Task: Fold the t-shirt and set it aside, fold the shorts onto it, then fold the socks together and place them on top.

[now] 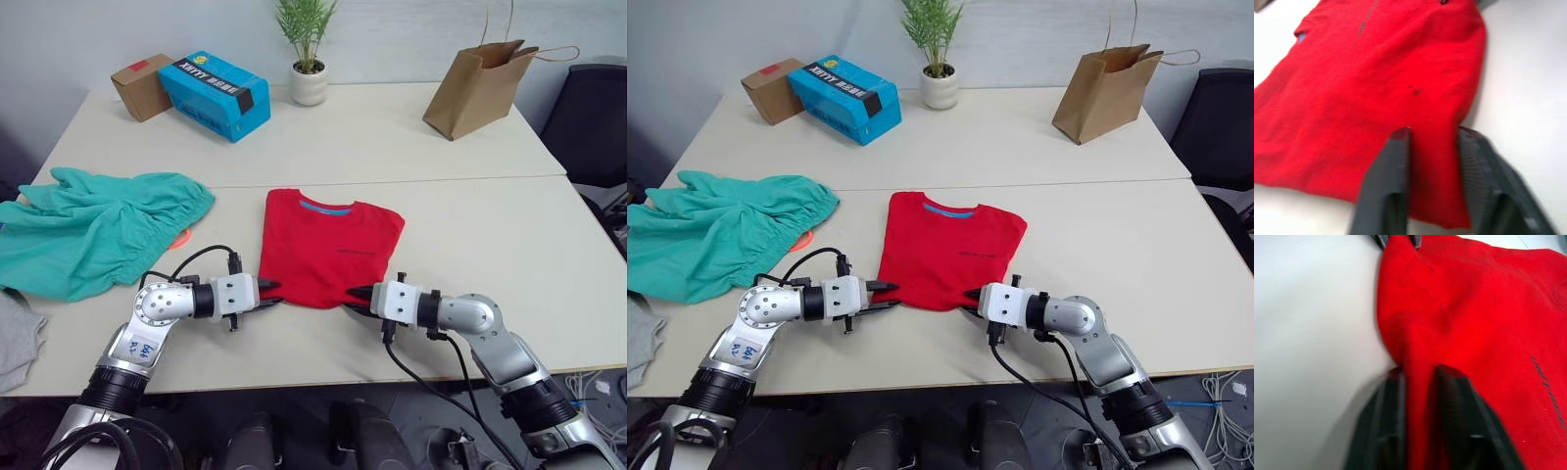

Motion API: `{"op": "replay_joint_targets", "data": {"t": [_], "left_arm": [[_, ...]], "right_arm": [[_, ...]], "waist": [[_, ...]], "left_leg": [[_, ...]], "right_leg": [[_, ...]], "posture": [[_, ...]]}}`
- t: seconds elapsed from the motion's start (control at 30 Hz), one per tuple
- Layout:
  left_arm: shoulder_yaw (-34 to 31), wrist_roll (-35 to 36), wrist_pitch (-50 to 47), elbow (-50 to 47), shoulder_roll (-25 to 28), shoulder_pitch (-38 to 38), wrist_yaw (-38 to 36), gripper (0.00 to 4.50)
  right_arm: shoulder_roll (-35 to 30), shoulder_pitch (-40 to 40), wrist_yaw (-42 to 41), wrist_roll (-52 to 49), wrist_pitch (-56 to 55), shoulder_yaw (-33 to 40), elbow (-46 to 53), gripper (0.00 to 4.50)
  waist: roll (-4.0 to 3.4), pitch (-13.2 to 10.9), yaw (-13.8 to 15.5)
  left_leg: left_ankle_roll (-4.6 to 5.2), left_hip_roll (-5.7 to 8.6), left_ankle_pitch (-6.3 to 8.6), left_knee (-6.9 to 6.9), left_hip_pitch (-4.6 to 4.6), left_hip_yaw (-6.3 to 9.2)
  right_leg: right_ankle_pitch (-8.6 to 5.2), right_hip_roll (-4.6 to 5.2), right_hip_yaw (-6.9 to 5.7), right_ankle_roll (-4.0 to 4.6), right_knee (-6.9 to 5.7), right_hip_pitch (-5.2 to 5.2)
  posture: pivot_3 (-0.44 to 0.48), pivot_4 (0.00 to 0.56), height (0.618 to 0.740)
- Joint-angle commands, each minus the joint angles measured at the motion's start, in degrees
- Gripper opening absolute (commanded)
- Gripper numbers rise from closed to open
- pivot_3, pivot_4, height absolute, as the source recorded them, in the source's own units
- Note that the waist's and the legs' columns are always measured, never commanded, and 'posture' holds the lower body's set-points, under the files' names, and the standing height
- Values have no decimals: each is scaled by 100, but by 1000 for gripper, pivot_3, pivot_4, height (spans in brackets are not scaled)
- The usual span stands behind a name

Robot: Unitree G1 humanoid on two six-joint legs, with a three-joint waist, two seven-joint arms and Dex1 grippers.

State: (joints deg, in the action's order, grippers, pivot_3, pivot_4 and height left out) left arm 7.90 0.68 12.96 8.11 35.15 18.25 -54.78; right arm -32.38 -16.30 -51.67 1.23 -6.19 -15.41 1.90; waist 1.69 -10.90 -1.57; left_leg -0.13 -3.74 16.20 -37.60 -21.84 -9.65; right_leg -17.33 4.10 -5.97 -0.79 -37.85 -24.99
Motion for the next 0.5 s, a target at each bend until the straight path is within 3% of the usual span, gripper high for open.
{"op": "replay_joint_targets", "data": {"t": [0.03,0.17,0.3,0.5], "left_arm": [[71,395,-481,-315,235,-357,-505,65],[-41,685,-538,-1177,669,-1100,-750,19],[-338,1049,-968,-2173,858,-1835,-560,19],[-675,1358,-1451,-2870,996,-2489,-383,19]], "right_arm": [[-89,256,-327,-460,-45,52,480,0],[-457,875,-701,-901,86,206,1092,0],[-828,1471,-915,-1325,242,408,1584,0],[-924,1871,-796,-1423,240,607,1470,0]], "waist": [[0,0,-9],[0,0,-18],[0,0,1],[4,-1,9]], "left_leg": [[6,0,5,4,3,0],[-11,-2,14,53,63,-4],[-33,-5,21,57,62,0],[-2,-2,44,48,62,2]], "right_leg": [[0,0,1,0,1,1],[-24,-3,3,7,20,47],[-46,-3,2,4,19,46],[-43,-2,4,6,30,52]], "posture": [[0,150,740],[0,150,740],[0,150,740],[0,150,740]]}}
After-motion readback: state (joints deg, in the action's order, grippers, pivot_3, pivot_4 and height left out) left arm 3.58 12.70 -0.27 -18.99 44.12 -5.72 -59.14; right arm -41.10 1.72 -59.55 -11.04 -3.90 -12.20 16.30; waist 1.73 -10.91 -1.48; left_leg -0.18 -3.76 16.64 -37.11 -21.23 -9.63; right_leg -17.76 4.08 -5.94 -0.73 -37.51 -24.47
